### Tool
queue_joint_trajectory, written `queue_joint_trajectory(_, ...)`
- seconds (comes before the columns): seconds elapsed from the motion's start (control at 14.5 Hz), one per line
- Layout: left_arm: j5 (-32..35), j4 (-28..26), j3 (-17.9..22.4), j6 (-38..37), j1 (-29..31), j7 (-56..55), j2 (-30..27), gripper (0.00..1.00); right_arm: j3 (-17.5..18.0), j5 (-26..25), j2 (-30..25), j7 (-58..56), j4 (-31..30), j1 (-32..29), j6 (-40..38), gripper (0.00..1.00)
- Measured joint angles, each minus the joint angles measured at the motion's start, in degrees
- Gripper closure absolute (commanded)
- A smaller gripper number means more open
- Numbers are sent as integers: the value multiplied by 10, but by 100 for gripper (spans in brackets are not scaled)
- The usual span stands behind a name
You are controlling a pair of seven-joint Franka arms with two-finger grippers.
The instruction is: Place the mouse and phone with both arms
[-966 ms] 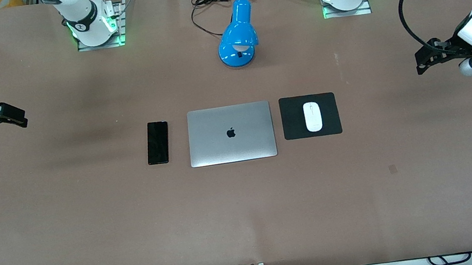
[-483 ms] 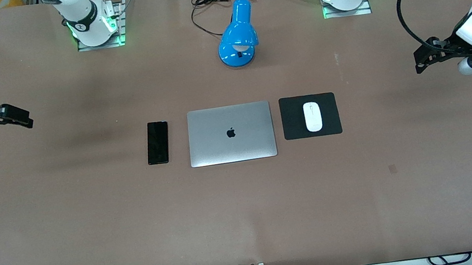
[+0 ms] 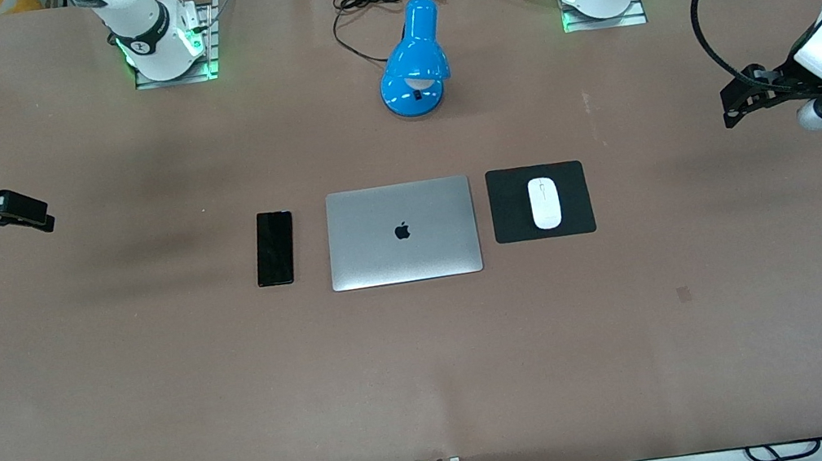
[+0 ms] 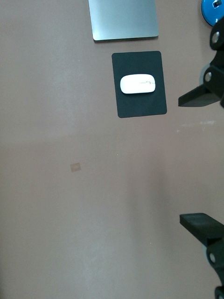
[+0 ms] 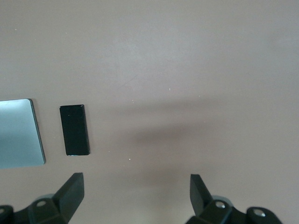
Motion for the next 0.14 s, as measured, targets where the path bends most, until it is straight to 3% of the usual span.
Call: queue_joint_trajectory(0.14,0,0,0,0,0,0,0,0,0,0,1,0,0,0,-1,0)
